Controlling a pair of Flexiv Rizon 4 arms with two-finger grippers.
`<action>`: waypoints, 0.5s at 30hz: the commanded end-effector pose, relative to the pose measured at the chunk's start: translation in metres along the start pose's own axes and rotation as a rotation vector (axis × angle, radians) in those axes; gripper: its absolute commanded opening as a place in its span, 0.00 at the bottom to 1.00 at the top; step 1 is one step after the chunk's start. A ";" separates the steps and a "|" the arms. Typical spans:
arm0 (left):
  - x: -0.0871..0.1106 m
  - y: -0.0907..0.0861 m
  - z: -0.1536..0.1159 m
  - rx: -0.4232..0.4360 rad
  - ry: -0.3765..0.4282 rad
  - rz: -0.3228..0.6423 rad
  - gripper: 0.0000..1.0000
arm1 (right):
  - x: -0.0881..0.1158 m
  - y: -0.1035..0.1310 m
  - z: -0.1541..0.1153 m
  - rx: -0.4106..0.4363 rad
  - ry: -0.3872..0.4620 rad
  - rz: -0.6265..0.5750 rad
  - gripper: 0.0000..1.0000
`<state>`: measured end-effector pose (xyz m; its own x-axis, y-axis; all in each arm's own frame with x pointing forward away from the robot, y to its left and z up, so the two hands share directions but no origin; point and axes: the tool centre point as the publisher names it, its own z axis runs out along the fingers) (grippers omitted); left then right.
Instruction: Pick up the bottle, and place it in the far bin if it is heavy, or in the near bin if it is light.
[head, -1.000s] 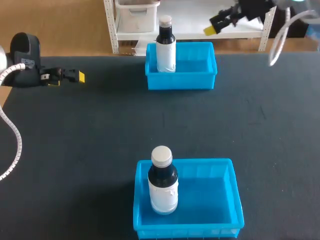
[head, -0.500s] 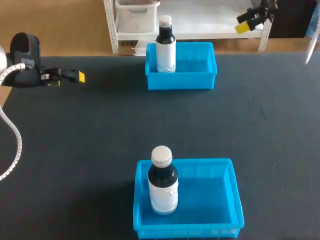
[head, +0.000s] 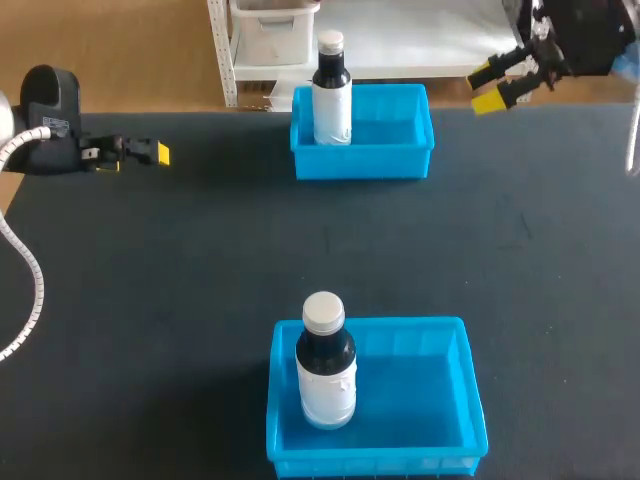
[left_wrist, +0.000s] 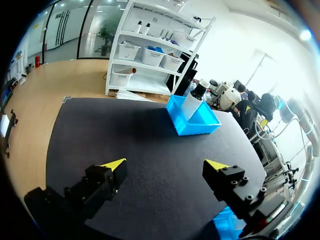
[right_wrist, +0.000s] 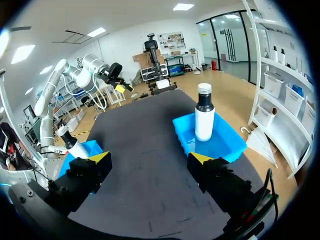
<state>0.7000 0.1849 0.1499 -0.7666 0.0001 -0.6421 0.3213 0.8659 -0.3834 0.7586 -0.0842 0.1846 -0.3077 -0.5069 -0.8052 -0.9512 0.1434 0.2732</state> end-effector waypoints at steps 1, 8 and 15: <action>0.000 0.000 0.000 0.000 0.000 0.000 1.00 | 0.008 0.031 0.009 0.861 0.006 -0.005 1.00; 0.000 0.000 0.000 0.000 0.000 0.000 1.00 | 0.019 0.036 0.014 0.896 0.037 0.010 1.00; 0.000 0.000 0.000 0.000 0.000 0.000 1.00 | 0.027 0.030 0.013 0.850 0.050 0.066 1.00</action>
<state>0.7000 0.1849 0.1499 -0.7666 0.0001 -0.6421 0.3212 0.8659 -0.3834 0.7261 -0.0822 0.1663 -0.3655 -0.5153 -0.7751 -0.9181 0.3366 0.2091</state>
